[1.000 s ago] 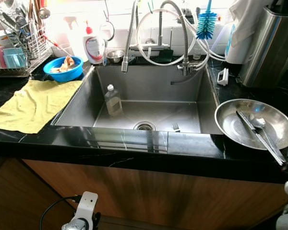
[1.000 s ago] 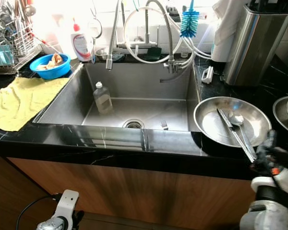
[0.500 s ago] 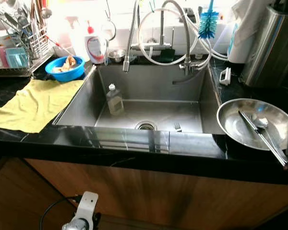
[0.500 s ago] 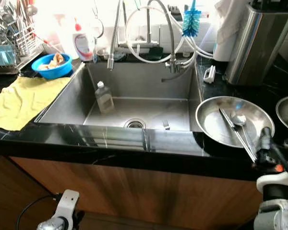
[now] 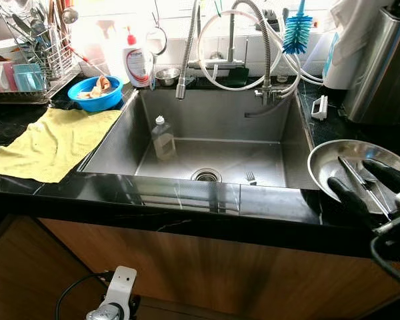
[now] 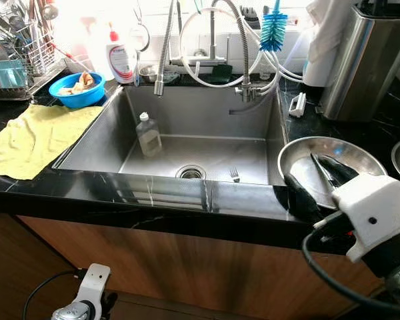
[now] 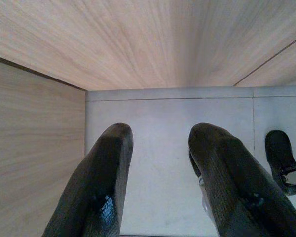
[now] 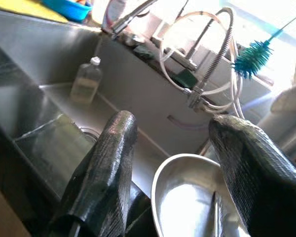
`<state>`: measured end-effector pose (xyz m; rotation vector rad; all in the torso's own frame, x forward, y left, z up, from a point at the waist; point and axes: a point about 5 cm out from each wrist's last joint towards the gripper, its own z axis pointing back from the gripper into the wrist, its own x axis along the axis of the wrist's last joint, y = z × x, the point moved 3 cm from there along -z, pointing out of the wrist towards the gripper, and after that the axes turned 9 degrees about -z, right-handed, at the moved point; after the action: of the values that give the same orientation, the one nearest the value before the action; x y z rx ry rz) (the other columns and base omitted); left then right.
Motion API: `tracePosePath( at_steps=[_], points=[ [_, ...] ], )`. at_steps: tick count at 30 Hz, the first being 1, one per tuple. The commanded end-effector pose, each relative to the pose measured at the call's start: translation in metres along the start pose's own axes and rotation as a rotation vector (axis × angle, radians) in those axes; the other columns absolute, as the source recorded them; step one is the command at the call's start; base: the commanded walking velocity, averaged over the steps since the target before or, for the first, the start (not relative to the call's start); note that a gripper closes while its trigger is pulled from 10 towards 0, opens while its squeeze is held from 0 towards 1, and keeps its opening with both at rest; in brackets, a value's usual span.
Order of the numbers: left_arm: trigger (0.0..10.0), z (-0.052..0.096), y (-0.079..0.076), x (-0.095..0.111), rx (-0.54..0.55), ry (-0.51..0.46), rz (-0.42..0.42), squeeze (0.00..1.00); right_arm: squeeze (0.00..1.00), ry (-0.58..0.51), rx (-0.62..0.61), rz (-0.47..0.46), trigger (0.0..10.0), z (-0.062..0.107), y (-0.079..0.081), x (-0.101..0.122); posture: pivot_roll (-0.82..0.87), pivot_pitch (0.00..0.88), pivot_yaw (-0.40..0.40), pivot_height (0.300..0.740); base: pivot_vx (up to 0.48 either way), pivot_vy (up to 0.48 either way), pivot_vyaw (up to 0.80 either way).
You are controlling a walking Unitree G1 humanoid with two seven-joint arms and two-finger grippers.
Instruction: Kitchen organization
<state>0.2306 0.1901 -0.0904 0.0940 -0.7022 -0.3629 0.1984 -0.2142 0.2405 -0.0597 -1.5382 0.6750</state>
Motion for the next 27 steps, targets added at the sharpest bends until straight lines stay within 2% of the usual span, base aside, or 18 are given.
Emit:
tracePosePath(
  at_steps=[1,2,3,6,8,11,12,13,16,18,22,27],
  points=[
    [10.0,0.001,0.0,-0.005,0.002,0.015,-0.003,0.0,0.0,0.067,0.11,0.048,10.0,0.001,0.014,-0.009,-0.26,0.0,0.088,0.74,0.0,0.0,0.0],
    [10.0,0.001,0.0,-0.005,0.002,0.015,-0.003,0.0,0.0,0.067,0.11,0.048,10.0,0.001,0.014,-0.009,-0.26,0.0,0.088,0.74,0.0,0.0,0.0],
    [10.0,0.001,-0.005,-0.005,-0.002,0.017,-0.003,0.0,0.0,0.121,0.157,0.086,10.0,0.005,0.02,-0.017,-0.26,0.0,0.089,0.74,0.0,0.0,0.0],
    [10.0,-0.001,-0.013,-0.003,-0.01,0.014,-0.004,0.0,0.0,0.185,0.184,0.164,10.0,0.009,0.02,-0.026,-0.26,0.0,0.092,0.74,0.0,0.0,0.0],
    [10.0,-0.001,-0.013,-0.001,-0.011,0.015,-0.007,0.0,0.0,0.227,0.215,0.2,10.0,0.012,0.022,-0.032,-0.27,0.0,0.095,0.74,0.0,0.0,0.0],
    [10.0,-0.001,-0.005,0.0,-0.002,0.018,-0.007,0.0,0.0,0.279,0.258,0.231,10.0,0.016,0.026,-0.038,-0.27,0.0,0.097,0.74,0.0,0.0,0.0],
    [10.0,0.001,0.013,0.0,0.016,0.021,-0.003,0.0,0.0,0.322,0.277,0.283,10.0,0.018,0.025,-0.042,-0.27,0.0,0.097,0.74,0.0,0.0,0.0],
    [10.0,0.002,0.02,-0.001,0.024,0.022,-0.001,0.0,0.0,0.349,0.288,0.318,10.0,0.019,0.024,-0.045,-0.27,0.0,0.098,0.74,0.0,0.0,0.0],
    [10.0,0.002,0.023,-0.002,0.028,0.022,0.004,0.0,0.0,0.395,0.312,0.361,10.0,0.021,0.023,-0.048,-0.27,0.0,0.099,0.74,0.0,0.0,0.0],
    [10.0,0.004,0.026,-0.005,0.031,0.024,0.009,0.0,0.0,0.436,0.322,0.398,10.0,0.023,0.021,-0.051,-0.27,0.0,0.099,0.74,0.0,0.0,0.0],
    [10.0,0.006,0.027,-0.014,0.028,0.034,0.012,0.0,0.0,0.603,0.275,0.499,10.0,0.034,0.002,-0.069,-0.26,0.0,0.101,0.74,0.0,0.0,0.0],
    [10.0,0.008,0.023,-0.021,0.023,0.045,0.012,0.0,0.0,0.621,0.212,0.555,10.0,0.033,-0.009,-0.067,-0.27,0.0,0.101,0.74,0.0,0.0,0.0]
  ],
)
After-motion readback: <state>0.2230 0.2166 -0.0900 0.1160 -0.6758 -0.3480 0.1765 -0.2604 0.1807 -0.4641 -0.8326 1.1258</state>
